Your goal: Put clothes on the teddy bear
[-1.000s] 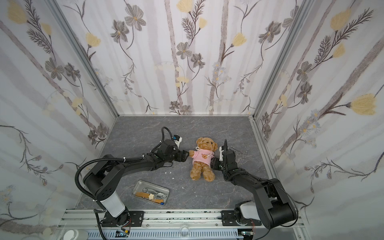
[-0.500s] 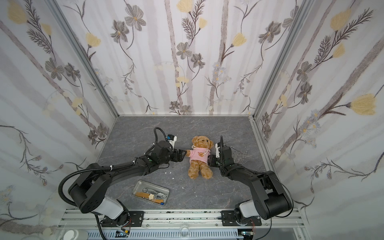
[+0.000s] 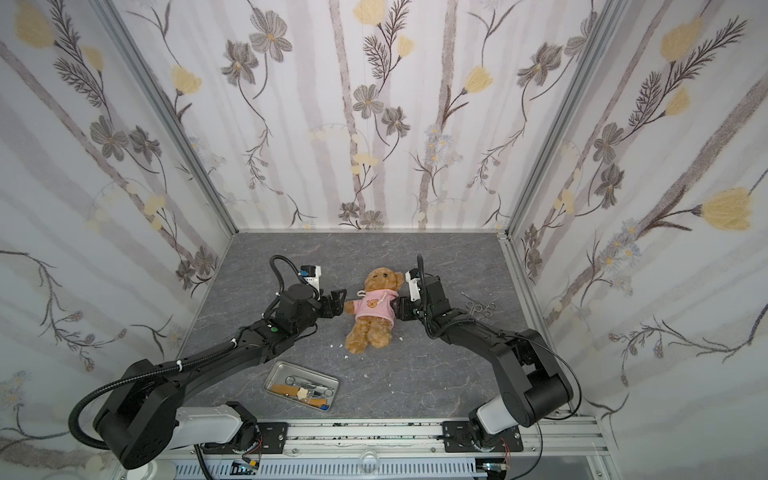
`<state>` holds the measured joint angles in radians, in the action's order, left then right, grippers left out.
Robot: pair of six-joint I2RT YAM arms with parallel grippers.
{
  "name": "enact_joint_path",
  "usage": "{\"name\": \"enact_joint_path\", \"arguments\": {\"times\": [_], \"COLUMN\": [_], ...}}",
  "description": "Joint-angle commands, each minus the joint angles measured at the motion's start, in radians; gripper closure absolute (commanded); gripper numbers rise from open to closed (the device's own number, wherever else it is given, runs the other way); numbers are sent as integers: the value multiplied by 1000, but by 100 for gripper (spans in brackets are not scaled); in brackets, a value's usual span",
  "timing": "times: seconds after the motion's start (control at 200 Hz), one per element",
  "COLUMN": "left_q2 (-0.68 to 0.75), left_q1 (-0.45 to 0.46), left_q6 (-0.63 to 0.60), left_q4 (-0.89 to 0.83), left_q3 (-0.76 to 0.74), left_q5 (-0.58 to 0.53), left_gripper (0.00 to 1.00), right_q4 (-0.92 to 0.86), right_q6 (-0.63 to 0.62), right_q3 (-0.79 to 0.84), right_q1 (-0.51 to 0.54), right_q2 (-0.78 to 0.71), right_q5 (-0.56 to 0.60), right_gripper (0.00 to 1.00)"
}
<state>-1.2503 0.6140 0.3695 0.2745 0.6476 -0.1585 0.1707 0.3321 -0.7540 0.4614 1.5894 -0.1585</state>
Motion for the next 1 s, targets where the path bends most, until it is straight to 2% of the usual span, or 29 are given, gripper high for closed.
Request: {"name": "enact_joint_path", "arguments": {"times": [0.0, 0.21, 0.36, 0.525, 0.625, 0.754, 0.829, 0.924, 0.994], "left_q2": [89, 281, 354, 312, 222, 65, -15, -120, -176], "left_q1": [-28, -118, -204, -343, -418, -451, -465, -494, -498], "left_q6": [-66, -165, -244, -271, -266, -330, -348, -340, -362], "left_q4": [27, 213, 328, 447, 537, 684, 742, 823, 842], "left_q3": [-36, -195, -288, -368, -396, -400, -393, -397, -375], "left_q5": [-142, -325, -403, -397, -324, -217, -151, -43, -31], "left_gripper": [14, 12, 8, 0, 0, 0, 0, 0, 0], "right_q4": [-71, -70, 22, 329, 594, 857, 824, 930, 842], "right_q6": [-119, -207, -248, -282, -331, -336, -342, -369, -354], "right_q3": [-33, 63, 167, 368, 500, 585, 547, 550, 497], "right_q1": [-3, -47, -124, -244, -273, -312, -319, -338, -357], "right_q2": [-119, -327, -414, -468, -449, -357, -320, -270, -245], "right_q5": [177, 500, 657, 679, 672, 633, 621, 565, 526], "right_gripper": [29, 21, 13, 3, 0, 0, 0, 0, 0]}}
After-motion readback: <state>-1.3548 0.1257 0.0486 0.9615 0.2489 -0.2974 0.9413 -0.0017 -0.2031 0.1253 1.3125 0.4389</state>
